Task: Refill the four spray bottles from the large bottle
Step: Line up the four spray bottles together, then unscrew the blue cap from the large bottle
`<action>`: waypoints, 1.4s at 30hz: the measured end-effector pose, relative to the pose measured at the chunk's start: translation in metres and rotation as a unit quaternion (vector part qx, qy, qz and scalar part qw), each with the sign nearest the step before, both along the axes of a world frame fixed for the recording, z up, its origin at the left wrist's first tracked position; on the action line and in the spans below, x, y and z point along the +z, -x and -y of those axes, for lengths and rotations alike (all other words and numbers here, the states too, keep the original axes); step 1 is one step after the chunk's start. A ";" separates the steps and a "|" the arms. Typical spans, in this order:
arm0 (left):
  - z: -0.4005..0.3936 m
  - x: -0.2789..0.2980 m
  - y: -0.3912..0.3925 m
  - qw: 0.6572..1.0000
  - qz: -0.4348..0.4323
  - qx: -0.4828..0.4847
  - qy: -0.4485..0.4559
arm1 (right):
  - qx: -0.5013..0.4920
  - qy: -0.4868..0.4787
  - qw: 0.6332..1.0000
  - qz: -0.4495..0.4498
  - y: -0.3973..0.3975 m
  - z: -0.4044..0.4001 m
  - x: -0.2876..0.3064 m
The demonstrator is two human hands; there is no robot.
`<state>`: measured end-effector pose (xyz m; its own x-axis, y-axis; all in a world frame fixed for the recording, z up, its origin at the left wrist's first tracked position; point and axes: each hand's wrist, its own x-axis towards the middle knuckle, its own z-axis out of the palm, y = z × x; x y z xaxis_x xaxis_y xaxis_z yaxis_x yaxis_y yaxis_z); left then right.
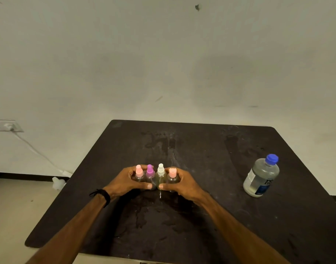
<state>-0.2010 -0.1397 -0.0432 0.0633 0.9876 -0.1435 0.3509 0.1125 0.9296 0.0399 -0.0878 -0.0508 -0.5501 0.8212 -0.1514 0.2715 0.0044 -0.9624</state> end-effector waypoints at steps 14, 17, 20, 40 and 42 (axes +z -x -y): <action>0.014 0.047 0.027 0.999 -0.025 -0.007 -0.039 | -0.045 -0.074 0.996 0.018 -0.035 0.010 0.015; 0.026 0.077 0.023 0.989 -0.035 0.060 -0.128 | -0.094 -0.154 0.984 0.016 -0.051 0.024 0.035; 0.036 0.119 0.001 0.948 -0.034 0.147 -0.279 | -0.159 -0.290 0.944 -0.013 -0.076 0.034 0.076; -0.026 0.042 -0.335 0.992 -0.047 0.008 -0.119 | -0.079 -0.310 0.775 0.545 -0.230 -0.024 0.176; -0.033 0.041 -0.339 0.992 -0.043 0.018 -0.120 | -0.084 -0.297 0.779 0.546 -0.230 -0.025 0.170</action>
